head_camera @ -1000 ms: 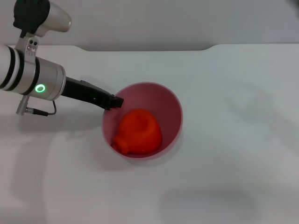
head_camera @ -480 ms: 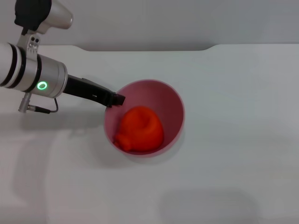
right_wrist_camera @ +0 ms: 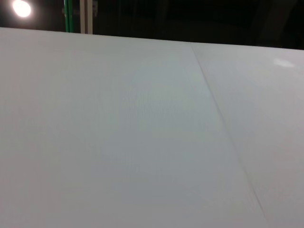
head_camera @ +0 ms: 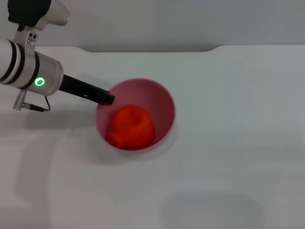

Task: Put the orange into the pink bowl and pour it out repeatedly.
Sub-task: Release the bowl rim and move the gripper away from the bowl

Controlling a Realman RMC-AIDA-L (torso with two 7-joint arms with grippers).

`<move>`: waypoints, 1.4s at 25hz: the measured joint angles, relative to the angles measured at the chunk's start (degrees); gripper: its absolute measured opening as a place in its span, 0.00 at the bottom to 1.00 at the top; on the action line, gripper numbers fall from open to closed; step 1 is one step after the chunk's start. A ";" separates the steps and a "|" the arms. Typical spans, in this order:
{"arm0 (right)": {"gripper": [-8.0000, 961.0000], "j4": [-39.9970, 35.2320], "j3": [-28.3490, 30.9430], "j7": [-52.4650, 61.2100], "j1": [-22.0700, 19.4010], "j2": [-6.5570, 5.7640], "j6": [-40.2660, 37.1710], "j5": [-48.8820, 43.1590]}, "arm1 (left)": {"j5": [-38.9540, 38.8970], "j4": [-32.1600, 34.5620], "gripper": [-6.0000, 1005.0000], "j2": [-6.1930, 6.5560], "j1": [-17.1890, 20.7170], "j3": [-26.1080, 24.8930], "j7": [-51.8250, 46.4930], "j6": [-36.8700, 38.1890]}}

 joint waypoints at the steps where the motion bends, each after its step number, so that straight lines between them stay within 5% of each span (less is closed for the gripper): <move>1: 0.70 0.24 0.00 0.04 0.02 -0.01 -0.01 0.03 | 0.00 0.00 0.05 0.00 0.00 0.00 0.00 0.00; 9: 0.70 2.63 -0.50 0.60 0.65 -0.12 -0.04 0.17 | 11.09 3.50 0.05 -0.12 -4.81 0.94 -3.47 8.99; 17: 0.70 3.55 -0.61 1.71 0.79 -0.13 -0.07 -0.27 | 11.80 2.21 0.06 -0.43 -5.04 6.20 -4.33 8.85; 35: 0.70 3.63 -2.17 1.72 1.62 -0.30 0.25 -0.42 | 11.41 -0.18 0.06 -0.49 -4.35 6.75 -4.21 7.80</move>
